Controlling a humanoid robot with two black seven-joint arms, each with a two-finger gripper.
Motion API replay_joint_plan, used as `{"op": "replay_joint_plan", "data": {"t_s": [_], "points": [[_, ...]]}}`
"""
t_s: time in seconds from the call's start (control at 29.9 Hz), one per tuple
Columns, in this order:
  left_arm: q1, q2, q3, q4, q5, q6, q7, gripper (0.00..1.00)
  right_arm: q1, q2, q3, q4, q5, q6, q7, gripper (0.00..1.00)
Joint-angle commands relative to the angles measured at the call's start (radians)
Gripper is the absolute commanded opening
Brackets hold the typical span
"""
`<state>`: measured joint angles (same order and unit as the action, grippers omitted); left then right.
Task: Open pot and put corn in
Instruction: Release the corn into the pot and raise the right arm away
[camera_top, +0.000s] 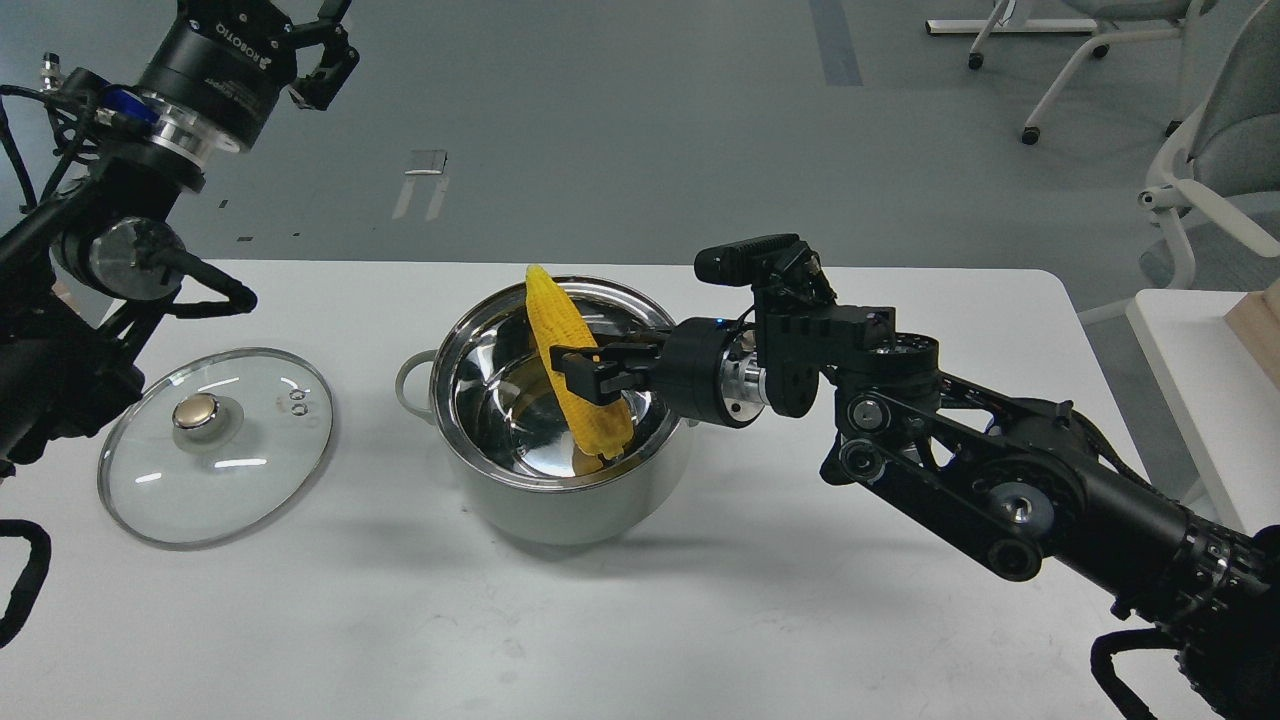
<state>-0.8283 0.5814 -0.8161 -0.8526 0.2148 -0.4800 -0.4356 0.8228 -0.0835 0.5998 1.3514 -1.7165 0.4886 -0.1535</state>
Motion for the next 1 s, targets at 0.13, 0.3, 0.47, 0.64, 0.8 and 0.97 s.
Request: {"op": "replay_joint_plan", "data": {"t_s": [0.13,0.3,0.47,0.64,0.8,0.97], "points": [[0.0,0.0,-0.002,0.0,0.0,0.0,-0.002,0.98,-0.002,0.001,0.002,0.002,0.002,0.0,0.0,0.97],[0.0,0.0,-0.002,0.0,-0.002,-0.002,-0.006,0.98,0.012,0.022,0.059,0.006,0.003,0.0,0.0,0.98],[-0.002,0.002,-0.005,0.0,-0.002,-0.003,-0.015,0.98,0.053,0.054,0.285,0.0,0.006,0.0,0.0,1.0],[-0.002,0.0,-0.058,0.003,-0.017,-0.005,-0.014,0.98,0.093,0.054,0.527,-0.006,0.018,0.0,0.008,1.0],[-0.009,0.006,-0.063,0.013,-0.02,-0.009,-0.008,0.98,0.098,0.044,0.815,-0.083,0.057,0.0,0.038,1.0],[0.0,-0.003,-0.058,0.027,-0.02,-0.009,-0.005,0.98,0.087,-0.002,0.994,-0.21,0.242,0.0,0.08,1.0]]}}
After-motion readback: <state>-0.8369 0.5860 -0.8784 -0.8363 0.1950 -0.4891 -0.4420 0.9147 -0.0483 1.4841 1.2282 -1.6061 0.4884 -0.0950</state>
